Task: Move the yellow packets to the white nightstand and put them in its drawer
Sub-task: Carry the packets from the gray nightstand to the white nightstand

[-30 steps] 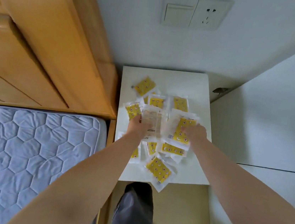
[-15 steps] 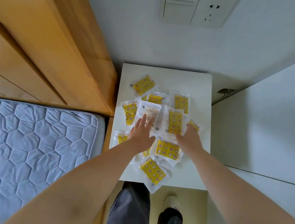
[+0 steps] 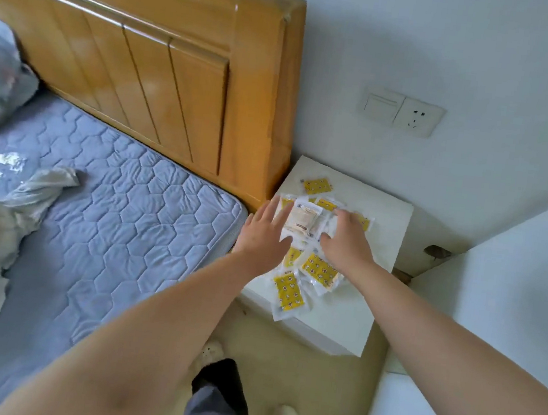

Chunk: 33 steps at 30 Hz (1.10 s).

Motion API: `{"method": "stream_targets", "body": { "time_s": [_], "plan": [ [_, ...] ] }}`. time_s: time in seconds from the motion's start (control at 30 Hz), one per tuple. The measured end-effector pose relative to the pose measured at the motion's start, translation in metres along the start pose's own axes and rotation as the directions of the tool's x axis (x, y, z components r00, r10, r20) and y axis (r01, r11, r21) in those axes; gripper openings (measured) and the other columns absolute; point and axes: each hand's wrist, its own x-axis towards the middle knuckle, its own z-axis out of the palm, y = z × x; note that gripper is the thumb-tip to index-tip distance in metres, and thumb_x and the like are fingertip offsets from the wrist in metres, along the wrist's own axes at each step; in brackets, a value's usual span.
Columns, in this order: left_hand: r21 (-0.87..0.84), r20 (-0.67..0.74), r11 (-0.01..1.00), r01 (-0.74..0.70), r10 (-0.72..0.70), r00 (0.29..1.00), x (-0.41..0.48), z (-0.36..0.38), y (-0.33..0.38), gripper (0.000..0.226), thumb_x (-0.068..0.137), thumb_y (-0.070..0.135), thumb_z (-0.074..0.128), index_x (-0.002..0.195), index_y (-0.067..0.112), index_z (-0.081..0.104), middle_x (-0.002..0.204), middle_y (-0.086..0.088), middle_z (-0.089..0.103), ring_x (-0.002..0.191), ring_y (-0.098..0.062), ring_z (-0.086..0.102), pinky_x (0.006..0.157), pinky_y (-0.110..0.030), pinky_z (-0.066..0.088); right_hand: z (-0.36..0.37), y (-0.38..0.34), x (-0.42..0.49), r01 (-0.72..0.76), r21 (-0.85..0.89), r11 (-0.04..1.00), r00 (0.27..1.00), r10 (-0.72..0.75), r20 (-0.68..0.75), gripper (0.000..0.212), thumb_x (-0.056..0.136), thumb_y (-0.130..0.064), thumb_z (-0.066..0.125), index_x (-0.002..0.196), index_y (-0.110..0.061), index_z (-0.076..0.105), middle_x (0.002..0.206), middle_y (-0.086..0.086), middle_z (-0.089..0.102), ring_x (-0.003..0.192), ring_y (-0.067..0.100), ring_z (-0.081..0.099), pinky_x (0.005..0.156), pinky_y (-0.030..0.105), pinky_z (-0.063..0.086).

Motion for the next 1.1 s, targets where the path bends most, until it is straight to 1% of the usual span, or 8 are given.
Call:
{"method": "stream_targets", "body": {
  "time_s": [0.13,0.23,0.37,0.53,0.77,0.87,1.0,1.1],
  "plan": [
    [-0.023,-0.197,0.992,0.121,-0.123,0.973,-0.064,-0.054,-0.018,0.064,0.100,0.034,0.039,0.153,0.026,0.005,0.161,0.000,-0.005,0.148,-0.019,-0.003,0.119,-0.041,0.007,-0.003,-0.071,-0.033,0.249,-0.046,0.967,0.968,-0.250,-0.005,0.055,0.090,-0.016,0.053,0.142,-0.008,0.034,0.143,0.010,0.037,0.133,0.025,0.032,0.104,0.035,0.031],
    [0.031,-0.305,0.978,0.206,-0.187,0.934,-0.118,-0.097,-0.045,0.065,0.100,0.034,0.039,0.153,0.026,0.003,0.161,0.000,-0.006,0.148,-0.020,-0.006,0.118,-0.042,0.004,0.007,-0.133,-0.060,0.453,-0.090,0.887,0.890,-0.456,-0.015,0.058,0.091,-0.016,0.056,0.143,-0.005,0.034,0.148,0.012,0.032,0.138,0.026,0.026,0.110,0.034,0.026],
    [0.040,-0.472,0.925,0.377,-0.315,0.823,-0.200,-0.151,-0.091,0.067,0.100,0.034,0.040,0.153,0.026,0.001,0.161,-0.002,-0.007,0.148,-0.022,-0.008,0.119,-0.046,0.002,0.032,-0.226,-0.109,0.680,-0.146,0.718,0.726,-0.688,-0.005,0.057,0.093,-0.019,0.054,0.144,-0.005,0.032,0.152,0.014,0.025,0.142,0.028,0.020,0.115,0.038,0.022],
    [-0.079,-0.617,0.833,0.548,-0.473,0.629,-0.330,-0.204,-0.156,0.067,0.099,0.035,0.041,0.153,0.026,0.002,0.161,-0.001,-0.010,0.148,-0.022,-0.010,0.119,-0.048,0.002,0.081,-0.346,-0.195,0.881,-0.265,0.393,0.414,-0.910,0.026,0.055,0.093,-0.022,0.050,0.141,-0.003,0.034,0.151,0.018,0.026,0.140,0.032,0.022,0.113,0.041,0.020],
    [-0.070,-0.740,0.588,0.806,-0.572,0.354,-0.515,-0.250,-0.244,0.068,0.100,0.041,0.033,0.152,0.028,-0.008,0.159,-0.001,-0.018,0.146,-0.024,-0.017,0.116,-0.050,-0.005,0.168,-0.490,-0.327,0.933,-0.360,0.003,0.025,-0.998,0.057,0.060,0.073,-0.021,0.069,0.126,-0.002,0.046,0.133,0.023,0.048,0.123,0.040,0.046,0.100,0.054,0.038],
    [-0.063,-0.791,0.486,0.872,-0.557,0.253,-0.578,-0.260,-0.283,0.070,0.098,0.043,0.037,0.153,0.027,-0.004,0.161,-0.005,-0.011,0.147,-0.028,-0.010,0.115,-0.055,0.002,0.205,-0.541,-0.384,0.945,-0.313,-0.092,-0.083,-0.996,0.042,0.063,0.074,-0.023,0.070,0.128,-0.004,0.045,0.138,0.020,0.044,0.128,0.038,0.043,0.102,0.057,0.037],
    [-0.052,-0.857,0.386,0.921,-0.491,0.158,-0.645,-0.274,-0.333,0.077,0.086,0.041,0.056,0.150,0.021,0.017,0.158,-0.013,0.021,0.144,-0.036,0.021,0.108,-0.063,0.021,0.256,-0.599,-0.447,0.945,-0.253,-0.206,-0.205,-0.978,0.033,0.064,0.071,-0.026,0.075,0.126,-0.004,0.049,0.136,0.020,0.048,0.127,0.039,0.046,0.102,0.061,0.037],
    [-0.064,-0.874,0.327,0.943,-0.475,0.105,-0.691,-0.284,-0.367,0.074,0.085,0.039,0.054,0.149,0.019,0.022,0.156,-0.014,0.024,0.143,-0.036,0.024,0.105,-0.064,0.024,0.293,-0.644,-0.480,0.920,-0.246,-0.303,-0.310,-0.951,0.013,0.065,0.072,-0.029,0.074,0.127,-0.005,0.049,0.136,0.020,0.050,0.127,0.038,0.047,0.101,0.060,0.038]
  ]
}}
